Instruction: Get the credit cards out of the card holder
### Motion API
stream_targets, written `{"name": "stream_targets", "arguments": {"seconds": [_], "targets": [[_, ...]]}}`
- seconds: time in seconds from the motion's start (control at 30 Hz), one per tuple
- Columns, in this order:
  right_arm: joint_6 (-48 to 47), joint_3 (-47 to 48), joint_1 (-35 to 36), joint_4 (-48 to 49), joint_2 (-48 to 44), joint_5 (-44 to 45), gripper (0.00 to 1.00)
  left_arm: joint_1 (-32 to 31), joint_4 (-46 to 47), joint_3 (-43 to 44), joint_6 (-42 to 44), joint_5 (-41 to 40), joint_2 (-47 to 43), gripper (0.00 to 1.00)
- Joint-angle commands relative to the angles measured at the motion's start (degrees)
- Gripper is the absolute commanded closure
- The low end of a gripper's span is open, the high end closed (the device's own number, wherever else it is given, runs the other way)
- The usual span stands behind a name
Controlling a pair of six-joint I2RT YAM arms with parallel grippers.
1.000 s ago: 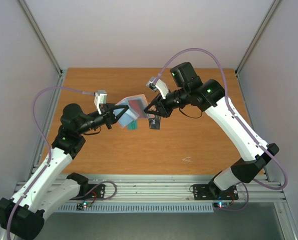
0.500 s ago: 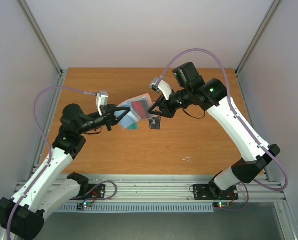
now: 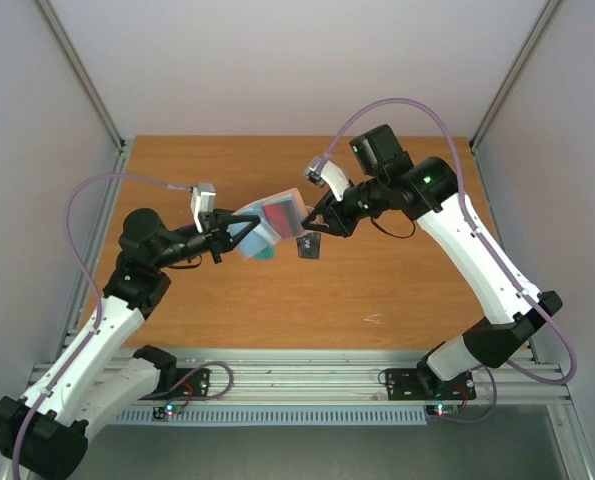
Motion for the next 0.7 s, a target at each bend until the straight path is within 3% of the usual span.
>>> {"name": "stream_targets", "arguments": {"seconds": [0.0,0.67], "targets": [[-0.20,1.03,-0.33,-0.53,-1.07,1.69,0.80,0.14,5.02,0.04,0.47,0.94,-1.13,1.00],[3.30,2.22,2.23,4.69,2.21,-2.30,0.71,-0.93,5.19,-0.39,0.99,1.09,-0.85,1.00]]}}
